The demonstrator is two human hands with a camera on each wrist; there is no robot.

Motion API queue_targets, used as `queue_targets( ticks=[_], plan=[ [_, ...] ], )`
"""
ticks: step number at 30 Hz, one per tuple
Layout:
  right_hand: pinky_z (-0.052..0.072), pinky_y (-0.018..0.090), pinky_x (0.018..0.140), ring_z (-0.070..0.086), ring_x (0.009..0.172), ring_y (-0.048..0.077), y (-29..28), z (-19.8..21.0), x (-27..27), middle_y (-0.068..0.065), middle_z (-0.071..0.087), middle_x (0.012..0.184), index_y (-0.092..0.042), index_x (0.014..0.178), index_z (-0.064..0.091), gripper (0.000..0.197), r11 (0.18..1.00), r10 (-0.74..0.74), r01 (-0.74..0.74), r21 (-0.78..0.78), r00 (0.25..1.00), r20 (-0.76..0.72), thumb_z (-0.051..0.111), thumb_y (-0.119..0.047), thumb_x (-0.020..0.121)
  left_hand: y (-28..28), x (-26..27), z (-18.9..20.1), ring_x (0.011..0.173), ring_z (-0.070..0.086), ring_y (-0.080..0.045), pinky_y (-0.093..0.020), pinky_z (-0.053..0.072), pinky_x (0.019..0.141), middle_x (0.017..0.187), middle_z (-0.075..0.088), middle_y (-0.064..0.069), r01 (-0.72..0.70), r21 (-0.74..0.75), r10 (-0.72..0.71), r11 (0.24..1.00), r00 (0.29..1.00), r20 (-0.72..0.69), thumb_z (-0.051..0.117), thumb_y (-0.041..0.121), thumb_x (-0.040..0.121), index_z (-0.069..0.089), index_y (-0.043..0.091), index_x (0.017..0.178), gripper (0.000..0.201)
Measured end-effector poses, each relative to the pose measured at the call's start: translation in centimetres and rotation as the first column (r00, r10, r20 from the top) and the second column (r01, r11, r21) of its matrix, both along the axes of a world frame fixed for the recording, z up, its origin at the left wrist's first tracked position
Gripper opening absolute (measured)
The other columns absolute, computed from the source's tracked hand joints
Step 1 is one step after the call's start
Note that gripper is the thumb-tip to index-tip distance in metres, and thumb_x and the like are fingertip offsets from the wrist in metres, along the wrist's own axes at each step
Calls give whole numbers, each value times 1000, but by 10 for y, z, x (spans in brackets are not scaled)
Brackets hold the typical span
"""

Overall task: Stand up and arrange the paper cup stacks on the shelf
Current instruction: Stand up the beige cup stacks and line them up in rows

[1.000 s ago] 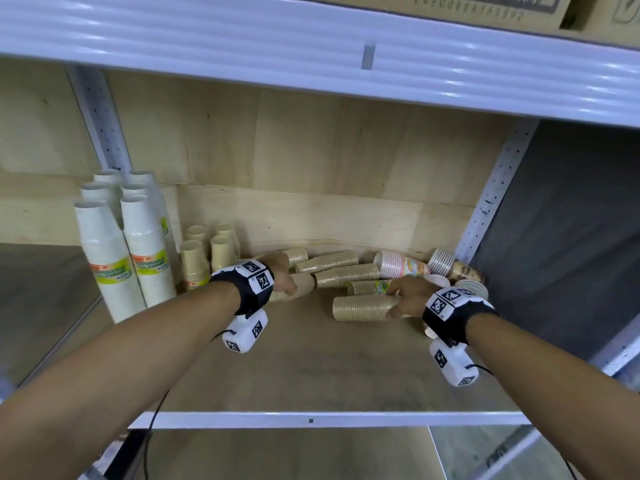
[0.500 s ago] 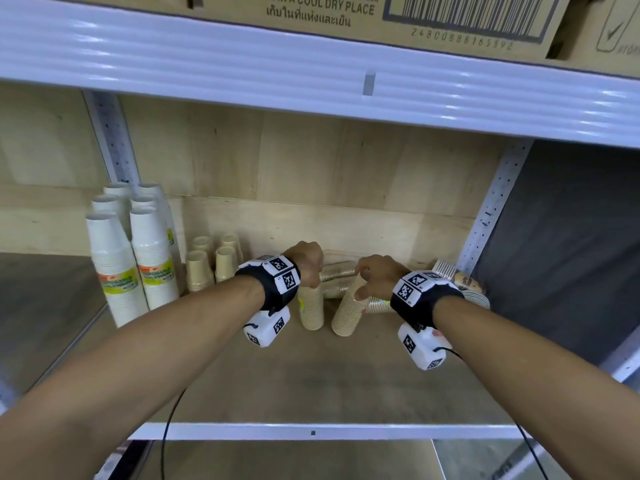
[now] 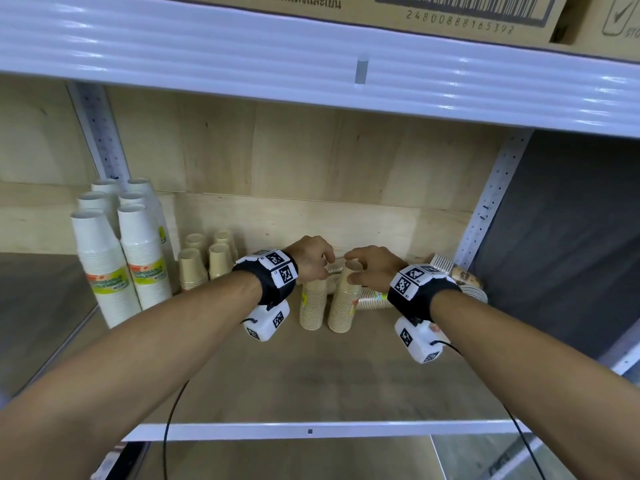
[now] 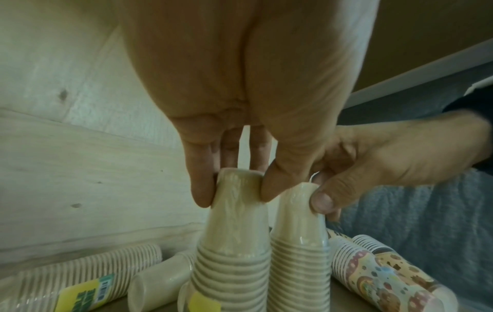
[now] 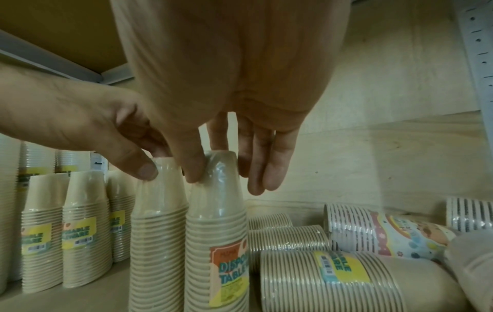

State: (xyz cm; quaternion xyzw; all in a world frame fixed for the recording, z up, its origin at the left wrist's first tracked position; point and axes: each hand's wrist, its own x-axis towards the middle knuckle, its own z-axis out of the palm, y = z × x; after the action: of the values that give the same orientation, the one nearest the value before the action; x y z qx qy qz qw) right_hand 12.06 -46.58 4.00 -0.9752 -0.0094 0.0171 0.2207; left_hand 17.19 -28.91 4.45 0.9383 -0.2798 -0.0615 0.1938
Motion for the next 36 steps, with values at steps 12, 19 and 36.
queue_targets(
  ticks=[12, 19, 36],
  plan=[
    [45, 27, 81, 60, 109, 23, 13, 1, 8, 6, 62, 119, -18, 130, 56, 57, 997, -12, 13, -73, 1000, 10, 73, -38, 80, 3, -1, 1, 109, 57, -20, -28, 48, 81, 128, 58, -4, -9, -26, 9, 1000, 1000, -17, 69, 27, 86, 61, 18, 127, 43],
    [45, 27, 87, 55, 117, 23, 17, 7, 9, 4, 64, 121, -15, 127, 62, 44, 990, 39, -42, -134, 999, -21, 69, -30, 86, 6, -2, 5, 114, 57, -21, -25, 45, 82, 131, 57, -6, 5, -12, -5, 1000, 1000, -13, 63, 19, 90, 62, 15, 129, 39],
    [46, 28, 81, 58, 109, 23, 15, 12, 13, 8, 64, 115, -13, 122, 63, 44, 993, 30, -37, -116, 998, -57, 72, -33, 83, 4, 8, 4, 107, 59, -20, -26, 47, 81, 125, 62, -6, -16, -14, 15, 1000, 1000, -20, 68, 23, 86, 67, 14, 120, 36]
  ],
)
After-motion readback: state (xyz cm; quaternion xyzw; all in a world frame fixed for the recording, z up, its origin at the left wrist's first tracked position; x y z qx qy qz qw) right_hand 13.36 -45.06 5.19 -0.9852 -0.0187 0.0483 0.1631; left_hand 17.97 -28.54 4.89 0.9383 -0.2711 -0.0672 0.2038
